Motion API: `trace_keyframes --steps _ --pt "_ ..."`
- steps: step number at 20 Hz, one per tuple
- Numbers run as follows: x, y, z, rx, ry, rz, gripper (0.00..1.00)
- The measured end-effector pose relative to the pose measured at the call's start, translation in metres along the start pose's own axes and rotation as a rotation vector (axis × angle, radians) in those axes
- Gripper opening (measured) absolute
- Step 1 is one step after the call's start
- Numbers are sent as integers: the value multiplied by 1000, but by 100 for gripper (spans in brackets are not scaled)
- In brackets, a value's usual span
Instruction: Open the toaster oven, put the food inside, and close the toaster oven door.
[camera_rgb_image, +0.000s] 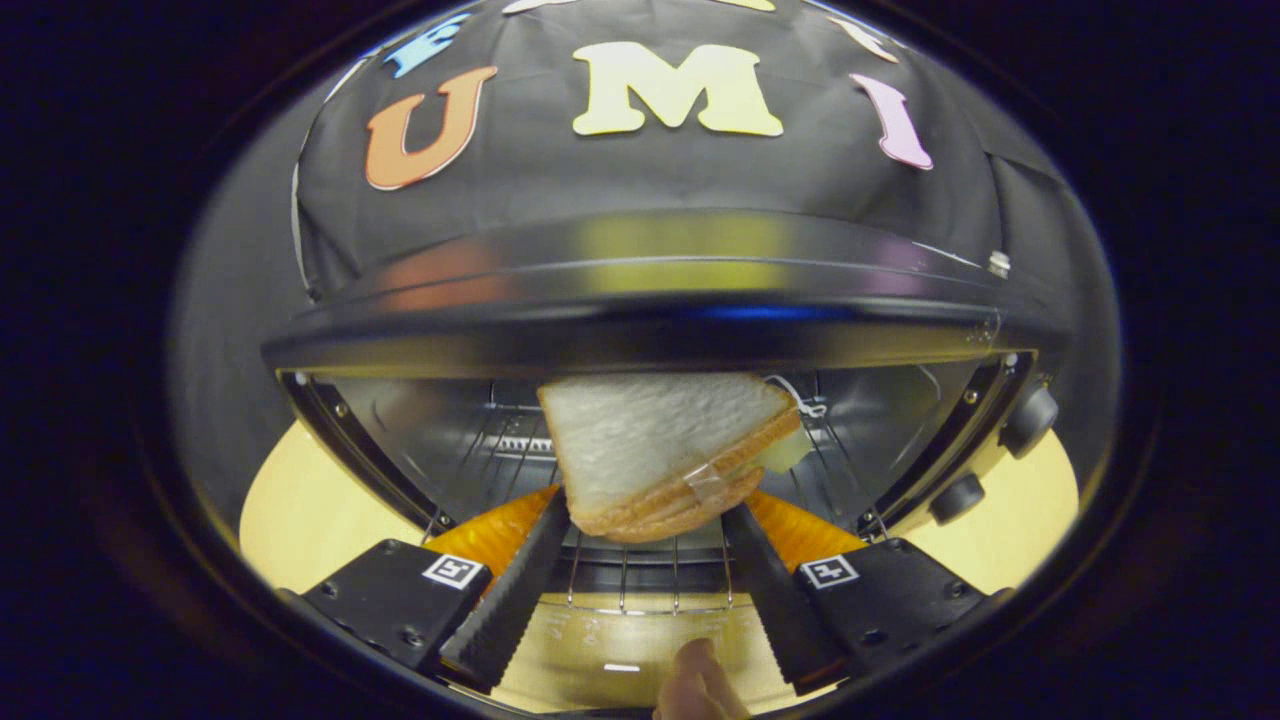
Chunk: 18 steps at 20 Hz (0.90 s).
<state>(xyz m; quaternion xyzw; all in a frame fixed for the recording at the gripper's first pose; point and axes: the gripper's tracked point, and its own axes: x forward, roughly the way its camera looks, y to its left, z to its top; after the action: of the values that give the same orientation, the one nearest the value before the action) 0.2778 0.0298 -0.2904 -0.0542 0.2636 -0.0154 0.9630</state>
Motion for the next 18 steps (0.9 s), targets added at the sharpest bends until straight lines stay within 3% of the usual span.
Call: trace_keyframes --steps 9,12,18 --pt "-75 5 -18 54 -17 -1 99" --pt "-109 2 -36 63 -20 -50 99" --pt "-127 15 -85 59 61 -35 99"
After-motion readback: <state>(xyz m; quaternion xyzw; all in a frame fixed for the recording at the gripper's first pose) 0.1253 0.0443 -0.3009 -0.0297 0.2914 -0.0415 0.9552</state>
